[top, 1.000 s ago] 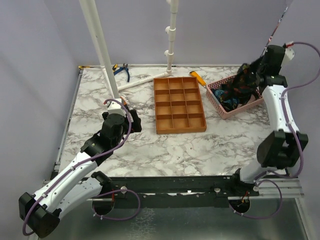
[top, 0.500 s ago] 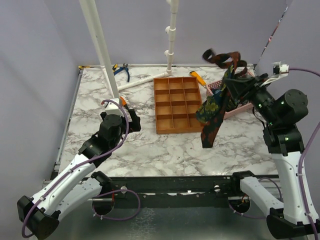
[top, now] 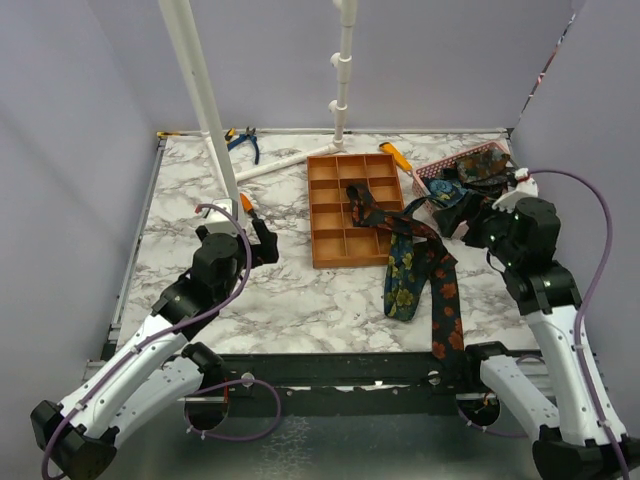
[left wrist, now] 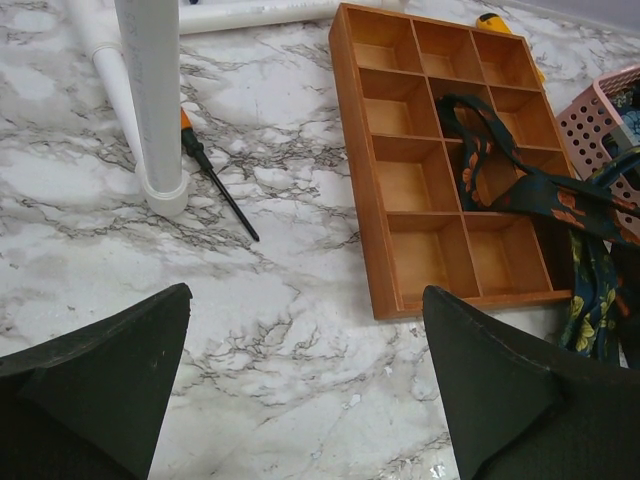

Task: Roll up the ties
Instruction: Place the tie at the center of the board, then pick up the tie at the center of the board.

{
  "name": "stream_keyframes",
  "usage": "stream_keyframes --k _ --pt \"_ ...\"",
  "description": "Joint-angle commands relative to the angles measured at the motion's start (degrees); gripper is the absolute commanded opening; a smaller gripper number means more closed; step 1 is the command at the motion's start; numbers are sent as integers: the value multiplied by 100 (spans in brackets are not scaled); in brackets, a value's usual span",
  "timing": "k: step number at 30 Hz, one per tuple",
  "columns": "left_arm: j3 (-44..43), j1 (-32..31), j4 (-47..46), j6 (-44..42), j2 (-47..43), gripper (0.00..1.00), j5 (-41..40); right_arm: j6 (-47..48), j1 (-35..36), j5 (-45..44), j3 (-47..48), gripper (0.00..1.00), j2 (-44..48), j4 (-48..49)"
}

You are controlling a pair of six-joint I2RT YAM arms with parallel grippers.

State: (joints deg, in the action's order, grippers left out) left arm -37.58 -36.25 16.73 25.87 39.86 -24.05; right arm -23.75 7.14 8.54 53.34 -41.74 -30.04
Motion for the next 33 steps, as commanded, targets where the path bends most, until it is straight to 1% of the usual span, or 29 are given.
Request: stream_keyframes --k 1,3,4,5,7,8,9,14,17,24,26,27,28,29,30,31,33 --pt "31 -27 -56 -18 90 99 59 -61 25 -217 -250 95 -854 60" --pt "15 -31 -59 -25 146 99 144 14 82 100 -256 94 -1342 405" --pt "23 -28 -61 -22 159 99 195 59 225 97 -135 94 -1693 422" --pt "23 -23 -70 -13 174 99 259 151 566 -136 72 94 -2065 372" --pt "24 -30 -66 -11 207 99 369 343 1432 -1282 466 96 -2776 185" --pt "15 -31 -65 -6 233 99 400 385 1731 -1715 682 97 -3132 51" --pt "11 -31 -57 -11 261 99 420 385 1878 -2027 841 97 -3445 -50" --pt "21 -31 -56 -28 223 99 537 653 2085 -3177 1336 97 -4659 -347" --pt "32 -31 -72 -29 181 99 551 810 2161 -3677 1534 97 -5152 -484" --pt "7 -30 -74 -47 282 99 592 866 2189 -4028 1734 96 -5876 -480" --pt "6 -31 -74 -47 287 99 602 839 2188 -4076 1765 93 -6025 -441" --pt "5 -31 -74 -47 291 99 601 817 2187 -4099 1755 88 -6045 -398" --pt "5 -31 -80 -42 290 99 589 800 2187 -4090 1732 81 -6025 -338" --pt "12 -31 -79 -44 286 99 580 786 2187 -4091 1706 67 -5988 -283" --pt "18 -31 -79 -46 279 99 578 775 2187 -4110 1698 49 -5916 -247" --pt "15 -31 -76 -47 275 99 570 760 2189 -4148 1711 36 -5847 -241" --pt "25 -31 -81 -47 262 99 565 728 2187 -4179 1757 15 -5619 -256"
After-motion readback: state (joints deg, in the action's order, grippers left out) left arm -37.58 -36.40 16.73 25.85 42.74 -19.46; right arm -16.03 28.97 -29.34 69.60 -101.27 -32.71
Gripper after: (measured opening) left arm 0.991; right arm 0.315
